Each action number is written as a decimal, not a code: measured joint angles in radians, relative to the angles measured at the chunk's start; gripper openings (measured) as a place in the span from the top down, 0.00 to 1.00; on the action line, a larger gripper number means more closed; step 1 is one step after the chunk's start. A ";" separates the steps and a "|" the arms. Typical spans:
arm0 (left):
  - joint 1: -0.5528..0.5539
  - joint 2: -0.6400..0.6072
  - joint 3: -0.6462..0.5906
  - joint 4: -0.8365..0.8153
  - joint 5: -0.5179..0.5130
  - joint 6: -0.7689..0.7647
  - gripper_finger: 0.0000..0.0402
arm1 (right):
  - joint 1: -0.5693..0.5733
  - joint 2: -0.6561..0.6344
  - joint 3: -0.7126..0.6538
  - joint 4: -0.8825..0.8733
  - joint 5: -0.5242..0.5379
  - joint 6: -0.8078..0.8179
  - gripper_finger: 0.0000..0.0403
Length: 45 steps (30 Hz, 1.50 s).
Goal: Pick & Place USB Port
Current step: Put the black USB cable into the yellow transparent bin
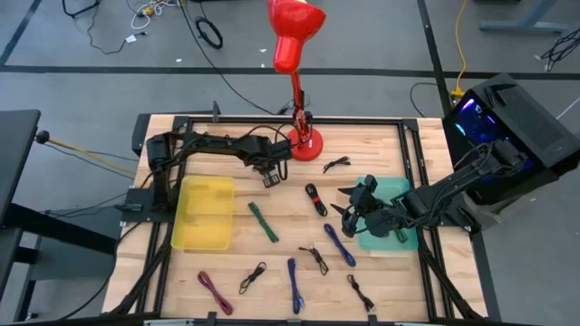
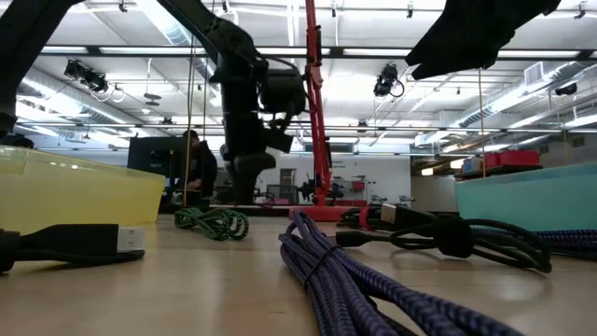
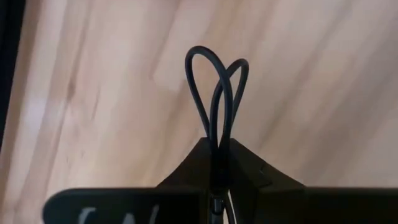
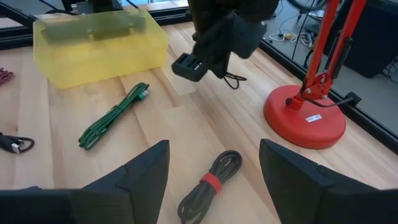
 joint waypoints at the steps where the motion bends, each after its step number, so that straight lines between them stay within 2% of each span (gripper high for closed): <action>1: -0.007 -0.008 0.006 0.001 0.006 -0.016 0.93 | 0.000 0.000 0.000 -0.004 0.000 0.000 0.38; 7: -0.100 -0.128 -0.001 -0.139 0.001 -0.166 0.93 | 0.000 0.000 0.000 -0.017 0.001 0.000 0.38; 12: -0.241 -0.291 -0.047 -0.283 -0.049 -0.393 0.93 | 0.000 0.000 -0.002 -0.032 0.002 0.000 0.38; 16: -0.391 -0.421 -0.098 -0.407 -0.114 -0.672 0.93 | -0.003 0.000 -0.021 -0.031 0.003 0.000 0.38; 22: -0.628 -0.551 -0.182 -0.616 -0.197 -1.191 0.93 | -0.005 0.000 -0.028 -0.026 0.034 0.000 0.38; 27: -0.788 -0.590 -0.292 -0.629 -0.171 -1.537 0.93 | -0.005 0.000 -0.028 -0.024 0.035 0.000 0.38; 32: -0.905 -0.589 -0.391 -0.612 -0.136 -1.802 0.93 | -0.005 0.000 -0.029 -0.022 0.035 0.000 0.38; 36: -0.938 -0.589 -0.417 -0.612 -0.127 -1.914 0.92 | -0.006 0.000 -0.029 -0.022 0.035 0.000 0.38; 45: -0.940 -0.589 -0.418 -0.603 -0.130 -1.906 0.71 | -0.006 0.000 -0.029 -0.021 0.035 0.000 0.38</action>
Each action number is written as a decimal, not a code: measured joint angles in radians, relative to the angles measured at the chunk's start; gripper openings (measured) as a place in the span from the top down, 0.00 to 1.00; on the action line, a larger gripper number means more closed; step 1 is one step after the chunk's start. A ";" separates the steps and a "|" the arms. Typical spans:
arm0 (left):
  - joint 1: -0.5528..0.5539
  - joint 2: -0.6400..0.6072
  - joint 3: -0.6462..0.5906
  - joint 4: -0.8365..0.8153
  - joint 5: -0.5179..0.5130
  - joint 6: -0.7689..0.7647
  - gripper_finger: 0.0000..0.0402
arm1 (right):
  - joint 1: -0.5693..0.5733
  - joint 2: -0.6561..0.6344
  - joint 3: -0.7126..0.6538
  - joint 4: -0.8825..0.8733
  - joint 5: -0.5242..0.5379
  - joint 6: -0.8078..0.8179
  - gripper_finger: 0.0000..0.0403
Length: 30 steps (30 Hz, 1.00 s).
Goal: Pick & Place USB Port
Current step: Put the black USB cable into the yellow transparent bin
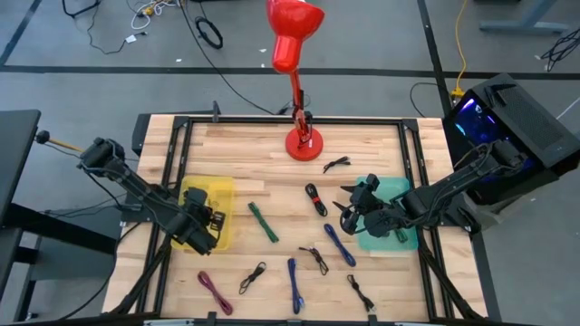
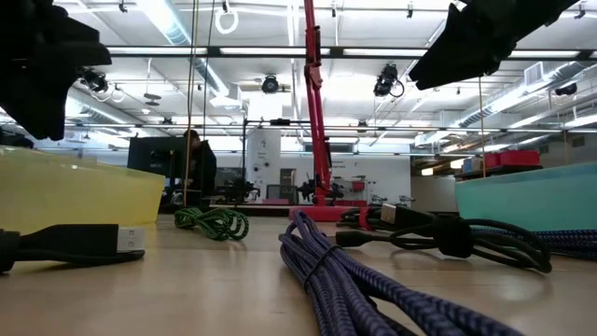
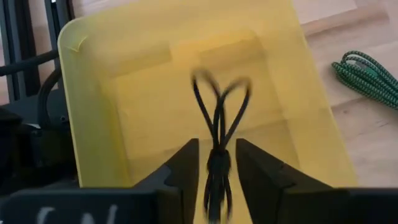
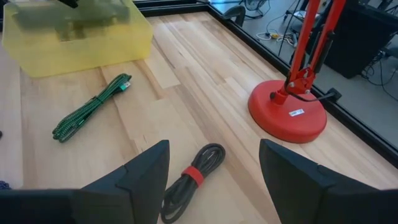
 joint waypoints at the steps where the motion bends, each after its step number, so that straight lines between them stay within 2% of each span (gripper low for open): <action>1: 0.000 0.000 0.000 0.000 -0.007 0.000 0.69 | 0.000 0.000 0.000 0.000 0.000 0.000 0.38; 6: 0.007 0.000 0.000 -0.001 -0.082 0.032 0.63 | -0.010 0.000 0.000 0.000 0.023 0.004 0.38; 12: 0.009 0.000 0.000 0.012 -0.349 0.162 0.61 | -0.100 0.000 0.000 0.000 -0.028 -0.041 0.38; 17: 0.009 0.000 0.000 0.052 -0.527 0.328 0.62 | -0.242 0.000 0.000 -0.002 -0.094 -0.179 0.38; 21: 0.009 0.000 0.000 0.128 -0.613 0.449 0.62 | -0.415 0.000 -0.001 0.020 -0.197 -0.285 0.38; 27: 0.009 0.000 0.000 0.231 -0.647 0.593 0.62 | -0.693 0.000 0.000 0.073 -0.482 -0.379 0.38; 30: 0.009 0.001 0.000 0.265 -0.663 0.642 0.62 | -0.810 0.003 0.021 0.019 -0.597 -0.425 0.39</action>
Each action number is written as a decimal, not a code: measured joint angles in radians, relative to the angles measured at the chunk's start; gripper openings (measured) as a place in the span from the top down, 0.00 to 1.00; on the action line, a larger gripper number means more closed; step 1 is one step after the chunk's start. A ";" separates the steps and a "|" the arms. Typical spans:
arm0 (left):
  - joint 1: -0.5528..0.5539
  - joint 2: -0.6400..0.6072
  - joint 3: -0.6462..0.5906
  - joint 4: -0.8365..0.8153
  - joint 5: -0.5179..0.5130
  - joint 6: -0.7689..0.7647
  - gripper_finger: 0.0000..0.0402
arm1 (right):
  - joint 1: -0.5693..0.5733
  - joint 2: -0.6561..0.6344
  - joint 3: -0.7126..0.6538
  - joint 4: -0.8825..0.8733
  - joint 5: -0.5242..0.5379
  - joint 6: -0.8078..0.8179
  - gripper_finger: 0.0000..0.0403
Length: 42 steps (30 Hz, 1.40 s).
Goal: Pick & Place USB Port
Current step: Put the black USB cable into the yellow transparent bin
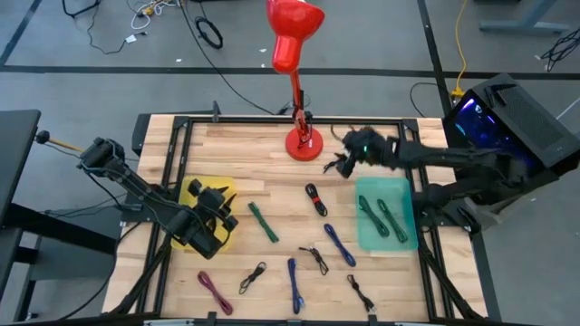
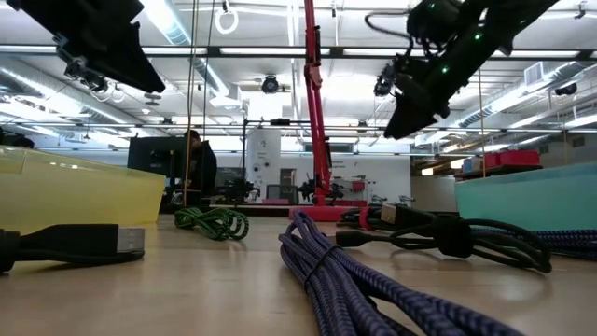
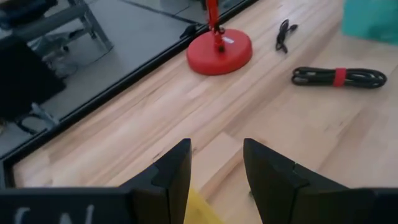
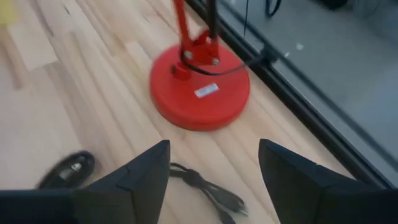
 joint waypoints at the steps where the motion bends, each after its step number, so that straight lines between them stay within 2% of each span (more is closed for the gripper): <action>1: 0.000 0.000 0.000 0.007 -0.009 0.016 0.62 | -0.033 0.007 0.018 -0.026 -0.036 -0.018 0.40; 3: 0.000 0.000 0.000 0.018 -0.028 0.036 0.62 | -0.098 0.026 0.060 -0.090 -0.093 -0.038 0.41; 6: 0.000 0.000 0.000 0.027 -0.044 0.045 0.62 | -0.156 0.070 0.142 -0.160 -0.093 -0.134 0.42; 9: 0.000 0.000 0.000 0.028 -0.046 0.045 0.62 | -0.173 0.140 0.240 -0.257 -0.092 -0.250 0.43; 15: 0.000 0.000 0.000 0.034 -0.045 0.045 0.62 | -0.162 0.331 0.399 -0.445 -0.078 -0.367 0.44; 18: 0.000 0.000 0.000 0.035 -0.046 0.046 0.62 | -0.134 0.411 0.403 -0.493 -0.039 -0.442 0.44; 28: 0.000 0.000 0.000 0.038 -0.045 0.078 0.62 | -0.066 0.552 0.403 -0.502 -0.068 -0.491 0.44; 42: 0.000 0.000 0.000 0.044 -0.045 0.078 0.62 | -0.056 0.574 0.403 -0.426 -0.097 -0.516 0.44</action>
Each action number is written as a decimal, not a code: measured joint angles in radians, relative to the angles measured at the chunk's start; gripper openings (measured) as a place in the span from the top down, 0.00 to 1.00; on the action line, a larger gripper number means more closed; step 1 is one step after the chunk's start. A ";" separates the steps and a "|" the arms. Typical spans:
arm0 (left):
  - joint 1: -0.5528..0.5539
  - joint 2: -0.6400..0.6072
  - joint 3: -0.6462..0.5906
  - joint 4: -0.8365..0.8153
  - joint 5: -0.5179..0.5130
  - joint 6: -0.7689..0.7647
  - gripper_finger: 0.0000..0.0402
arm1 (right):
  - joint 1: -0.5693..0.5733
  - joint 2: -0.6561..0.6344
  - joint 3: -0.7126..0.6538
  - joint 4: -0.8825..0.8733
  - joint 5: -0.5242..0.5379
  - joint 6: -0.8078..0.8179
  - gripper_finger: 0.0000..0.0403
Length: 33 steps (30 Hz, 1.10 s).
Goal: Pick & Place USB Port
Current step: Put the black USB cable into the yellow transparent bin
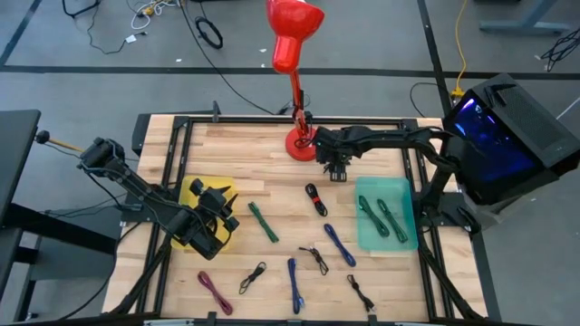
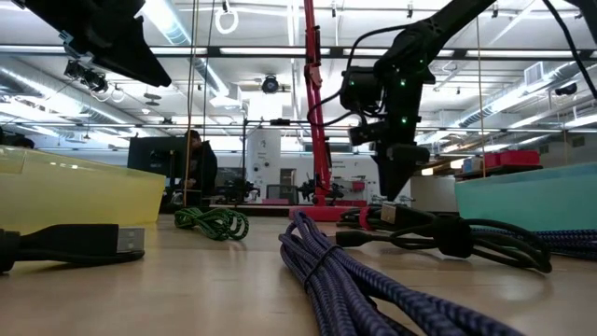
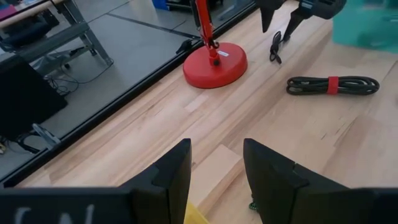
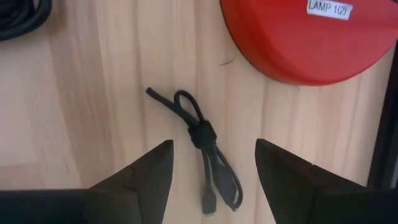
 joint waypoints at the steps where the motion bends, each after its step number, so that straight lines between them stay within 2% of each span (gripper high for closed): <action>1: 0.000 0.000 0.000 0.001 0.000 0.000 0.62 | 0.000 0.000 0.000 0.004 0.000 -0.001 0.44; 9: 0.000 0.000 0.000 0.003 0.000 0.000 0.62 | -0.001 0.018 -0.001 0.027 -0.043 0.005 0.44; 15: 0.000 0.000 0.000 0.010 0.019 0.001 0.62 | -0.001 0.074 -0.003 0.037 -0.038 -0.001 0.44; 24: 0.000 0.000 0.000 0.009 0.033 0.003 0.62 | -0.008 0.077 -0.004 0.063 -0.051 -0.001 0.44; 33: 0.000 0.000 0.000 0.009 0.034 0.003 0.62 | -0.007 0.076 -0.072 0.114 -0.060 -0.001 0.44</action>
